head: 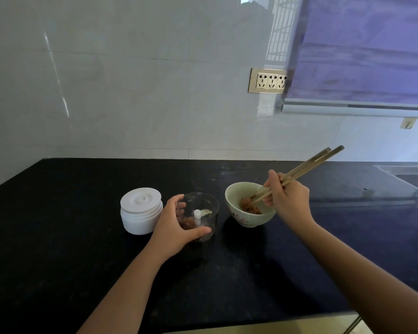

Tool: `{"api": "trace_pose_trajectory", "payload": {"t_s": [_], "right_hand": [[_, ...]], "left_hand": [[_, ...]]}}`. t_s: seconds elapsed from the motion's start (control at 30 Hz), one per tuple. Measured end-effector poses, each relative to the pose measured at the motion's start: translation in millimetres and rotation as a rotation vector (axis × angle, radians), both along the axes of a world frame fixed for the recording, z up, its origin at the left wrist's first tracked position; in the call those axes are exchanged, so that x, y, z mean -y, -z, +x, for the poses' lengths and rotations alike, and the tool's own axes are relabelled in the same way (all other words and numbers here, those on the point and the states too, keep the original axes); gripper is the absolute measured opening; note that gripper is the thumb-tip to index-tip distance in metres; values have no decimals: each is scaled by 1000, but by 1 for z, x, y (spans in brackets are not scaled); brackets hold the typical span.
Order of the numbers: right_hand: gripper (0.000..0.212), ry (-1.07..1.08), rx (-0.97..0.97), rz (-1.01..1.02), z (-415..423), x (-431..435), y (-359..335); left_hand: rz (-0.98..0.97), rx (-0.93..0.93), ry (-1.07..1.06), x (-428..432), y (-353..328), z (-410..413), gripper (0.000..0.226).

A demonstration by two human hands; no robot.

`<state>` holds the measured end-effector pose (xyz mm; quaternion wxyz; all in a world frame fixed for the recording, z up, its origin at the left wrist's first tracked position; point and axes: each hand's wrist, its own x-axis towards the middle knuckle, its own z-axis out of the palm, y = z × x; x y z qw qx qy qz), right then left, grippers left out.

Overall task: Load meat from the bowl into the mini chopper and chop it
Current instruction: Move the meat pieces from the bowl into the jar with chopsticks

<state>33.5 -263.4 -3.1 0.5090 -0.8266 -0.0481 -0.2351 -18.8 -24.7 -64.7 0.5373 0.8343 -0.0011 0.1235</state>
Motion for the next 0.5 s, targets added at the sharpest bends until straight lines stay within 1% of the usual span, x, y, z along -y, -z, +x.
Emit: {"api": "trace_pose_trajectory", "payload": {"t_s": [0.17,0.27,0.37,0.5], "right_hand": [[43,6,58,-144,0,-2,6],[44,8,55,-147,2,-3,6],[45,45,-18,33,7,-1,0],[44,128,-167,311,21,13,-1]], "left_hand": [[8,-4,2,0,0,0,100],[7,-6,0,-1,1,0,101],[7,-7,-1,-1,1,0,101],[12,-9,1,-1,0,0,101]]}}
